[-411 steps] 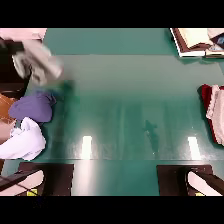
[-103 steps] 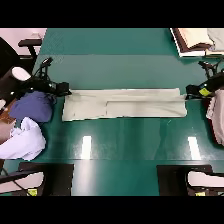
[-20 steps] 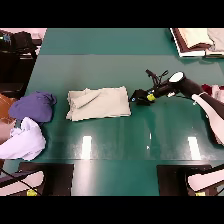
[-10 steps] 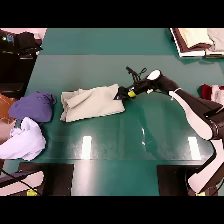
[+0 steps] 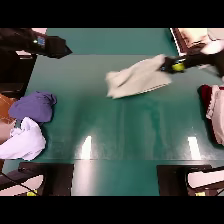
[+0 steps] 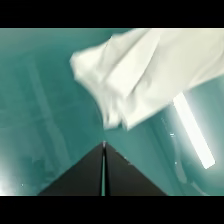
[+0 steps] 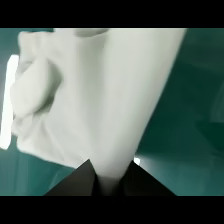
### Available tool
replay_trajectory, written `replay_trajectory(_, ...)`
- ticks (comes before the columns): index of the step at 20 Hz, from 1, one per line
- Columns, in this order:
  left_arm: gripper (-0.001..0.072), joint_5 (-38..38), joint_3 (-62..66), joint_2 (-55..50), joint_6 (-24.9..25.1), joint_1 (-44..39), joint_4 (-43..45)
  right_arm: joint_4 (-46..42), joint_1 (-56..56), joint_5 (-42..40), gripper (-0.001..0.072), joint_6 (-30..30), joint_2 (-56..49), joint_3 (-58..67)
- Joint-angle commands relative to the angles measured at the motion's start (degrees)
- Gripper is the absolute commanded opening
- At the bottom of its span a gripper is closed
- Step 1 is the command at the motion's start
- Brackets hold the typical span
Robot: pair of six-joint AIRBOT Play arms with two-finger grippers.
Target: Fold the shirts.
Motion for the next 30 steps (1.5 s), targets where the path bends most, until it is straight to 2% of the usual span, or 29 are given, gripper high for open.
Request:
replay_trajectory(1, 0.0022, 3.41, 0.00, -0.04, 0.13, -4.98, 0.00, -4.76, -16.59, 1.75, 0.0021, 1.70, 7.15, 0.33)
replay_trajectory(6, 0.0022, 7.10, 0.00, -0.04, -0.42, -7.69, -0.15, -4.22, -32.94, 2.05, 0.0021, 1.68, 9.38, 0.31)
replay_trajectory(13, 0.0022, 7.19, 0.00, -0.04, -0.48, -7.69, -0.22, -4.17, -36.74, -1.64, 0.0021, 1.66, 9.27, 3.06)
replay_trajectory(16, 0.0022, 7.19, 0.00, -0.04, -0.37, -7.69, -0.17, -4.31, -36.76, 0.96, 0.0020, 1.66, 9.27, 10.25)
replay_trajectory(21, 0.0022, 7.23, 0.00, -0.04, -0.28, -7.69, -0.07, -5.03, -39.39, 12.68, 0.0021, 1.66, 9.49, 17.14)
replay_trajectory(24, 0.0022, 7.21, 0.00, -0.04, -0.28, -7.69, -0.09, -10.67, -41.55, 17.18, 0.0021, 1.66, 12.07, 12.37)
replay_trajectory(27, 0.0022, 7.02, 0.00, -0.04, -0.26, -7.69, -0.09, -18.75, -44.06, 17.51, 0.0021, 1.66, 17.40, 1.66)
replay_trajectory(30, 0.0022, 6.73, 0.00, -0.04, -0.24, -7.69, -0.07, -22.43, -48.09, 17.16, 0.0021, 1.64, 22.16, -8.85)
